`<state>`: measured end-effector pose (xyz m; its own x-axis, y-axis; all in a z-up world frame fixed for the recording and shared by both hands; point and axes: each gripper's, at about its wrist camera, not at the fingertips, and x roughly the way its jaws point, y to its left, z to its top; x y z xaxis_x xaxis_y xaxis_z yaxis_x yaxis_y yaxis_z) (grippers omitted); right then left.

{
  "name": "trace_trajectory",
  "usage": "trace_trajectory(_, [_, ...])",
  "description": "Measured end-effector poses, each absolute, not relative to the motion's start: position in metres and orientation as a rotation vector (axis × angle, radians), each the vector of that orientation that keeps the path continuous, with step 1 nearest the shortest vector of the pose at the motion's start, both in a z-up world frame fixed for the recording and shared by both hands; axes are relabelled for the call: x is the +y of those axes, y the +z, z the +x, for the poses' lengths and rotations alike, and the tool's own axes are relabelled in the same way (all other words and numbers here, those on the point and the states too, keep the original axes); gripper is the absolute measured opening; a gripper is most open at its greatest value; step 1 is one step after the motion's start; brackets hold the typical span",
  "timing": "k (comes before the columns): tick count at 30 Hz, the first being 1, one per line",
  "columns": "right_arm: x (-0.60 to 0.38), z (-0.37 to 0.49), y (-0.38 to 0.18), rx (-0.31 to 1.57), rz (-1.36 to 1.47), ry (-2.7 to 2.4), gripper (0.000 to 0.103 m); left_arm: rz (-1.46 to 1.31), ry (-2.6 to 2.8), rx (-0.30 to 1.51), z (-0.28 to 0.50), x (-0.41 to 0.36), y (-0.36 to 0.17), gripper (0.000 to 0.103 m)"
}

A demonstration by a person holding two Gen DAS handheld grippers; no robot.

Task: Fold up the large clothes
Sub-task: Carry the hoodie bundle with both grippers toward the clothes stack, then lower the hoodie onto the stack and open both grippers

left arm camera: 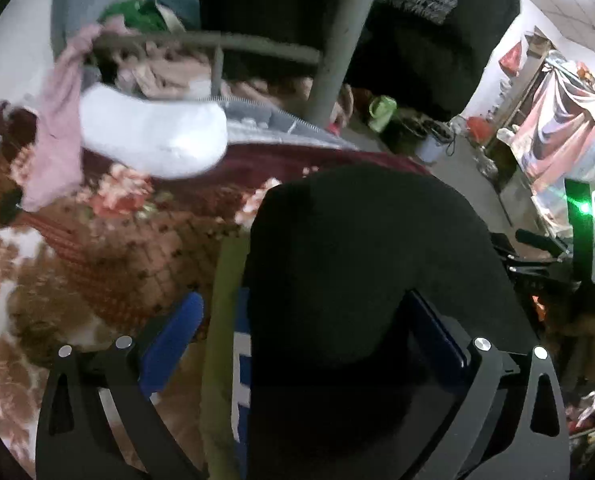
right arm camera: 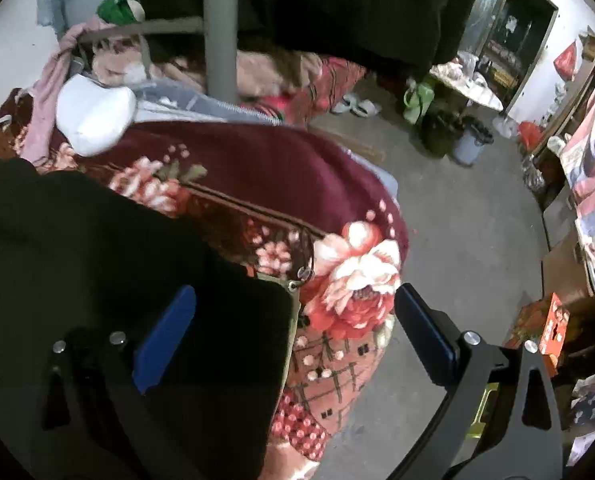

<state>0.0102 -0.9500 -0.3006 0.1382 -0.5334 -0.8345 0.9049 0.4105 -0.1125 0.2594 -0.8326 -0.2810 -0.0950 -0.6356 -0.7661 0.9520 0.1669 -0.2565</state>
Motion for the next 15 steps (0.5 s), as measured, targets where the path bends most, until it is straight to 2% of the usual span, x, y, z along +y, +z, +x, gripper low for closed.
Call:
trace_trajectory(4, [-0.974,0.02,-0.318,0.942,0.485,-1.082,0.098,0.476,-1.278,0.921,0.277,-0.849,-0.299,0.099])
trace_trajectory(8, [-0.98,0.018,-0.307,0.934,0.472,-1.094,0.098,0.48,-1.284,0.894,0.278,-0.838,-0.285,0.099])
trace_trajectory(12, [-0.932,-0.006,-0.266,0.823,0.48,-1.002,0.098,0.442,-1.321,0.836,0.256,-0.77,-0.245,0.098])
trace_trajectory(15, [-0.869,-0.018,-0.252,0.784,0.494,-0.921,0.098,0.416,-1.365,0.826,0.228,-0.715,-0.239,0.098])
